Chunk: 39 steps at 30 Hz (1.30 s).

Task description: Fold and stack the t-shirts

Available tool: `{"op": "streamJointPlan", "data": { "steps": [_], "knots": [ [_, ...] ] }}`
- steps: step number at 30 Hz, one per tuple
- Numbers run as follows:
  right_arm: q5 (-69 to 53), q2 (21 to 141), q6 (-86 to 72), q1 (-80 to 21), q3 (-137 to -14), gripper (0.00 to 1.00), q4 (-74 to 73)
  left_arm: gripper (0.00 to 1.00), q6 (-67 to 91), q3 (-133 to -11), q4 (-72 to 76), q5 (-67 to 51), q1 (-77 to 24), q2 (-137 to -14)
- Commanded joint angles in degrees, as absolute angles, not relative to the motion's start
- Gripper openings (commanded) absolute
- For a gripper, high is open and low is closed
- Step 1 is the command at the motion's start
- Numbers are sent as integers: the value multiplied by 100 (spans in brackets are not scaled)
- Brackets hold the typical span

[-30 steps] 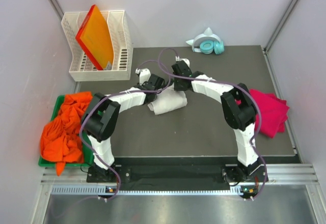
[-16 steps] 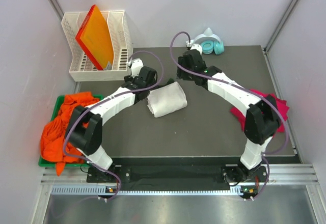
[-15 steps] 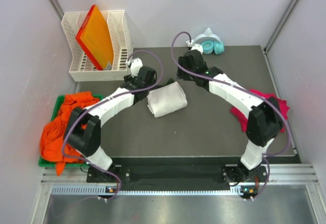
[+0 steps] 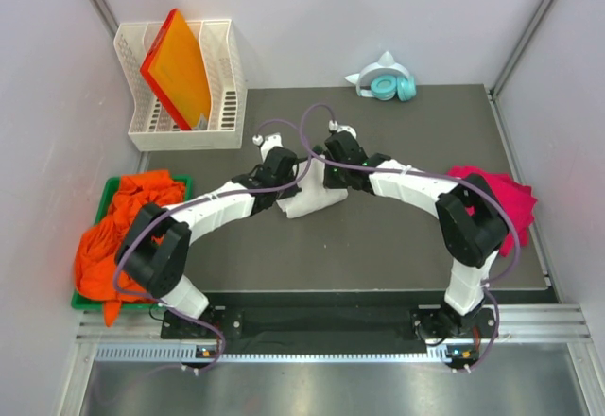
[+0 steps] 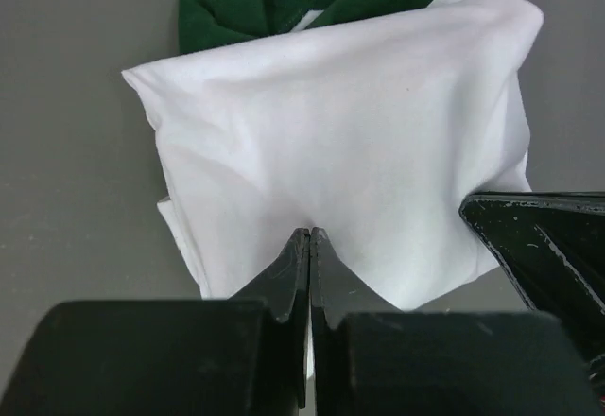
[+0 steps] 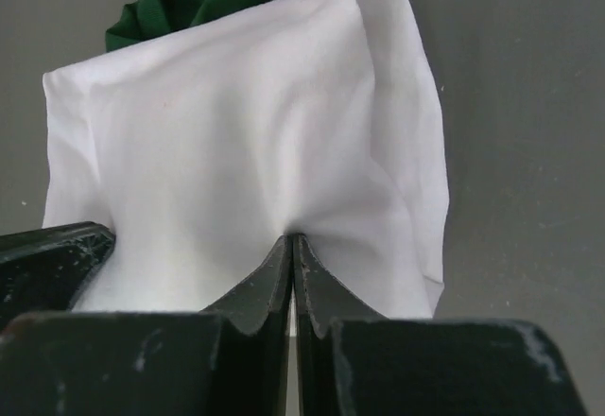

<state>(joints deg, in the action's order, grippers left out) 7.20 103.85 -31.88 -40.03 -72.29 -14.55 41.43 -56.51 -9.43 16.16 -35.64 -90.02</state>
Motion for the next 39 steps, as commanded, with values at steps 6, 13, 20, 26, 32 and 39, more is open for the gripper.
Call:
{"op": "streamJointPlan", "data": {
  "steps": [6, 13, 20, 26, 32, 39],
  "knots": [
    [299, 11144, -3700, -4034, -7498, 0, -1248, 0, 4333, -5783, -729, 1187, -3533, -9851],
    [413, 11294, -3999, -4025, -7014, 0, -1371, 0, 4658, -5616, -1081, 1204, -3533, -10336],
    [475, 11548, -4307, -3850, -6741, 0, -1713, 0, 4843, -5765, -1704, 1397, -3524, -10740],
    [483, 11235, -3886, -3806, -6943, 1, -1672, 0, 4711, -5635, -1654, 1346, -3533, -10295],
    [176, 10433, -3077, -3797, -7759, 17, -1405, 25, 4193, -5405, -914, 1098, -3577, -9195],
    [-307, 10564, -2847, -3797, -8692, 22, -1565, 25, 4113, -5511, -862, 1082, -3577, -8666]
  ]
}}
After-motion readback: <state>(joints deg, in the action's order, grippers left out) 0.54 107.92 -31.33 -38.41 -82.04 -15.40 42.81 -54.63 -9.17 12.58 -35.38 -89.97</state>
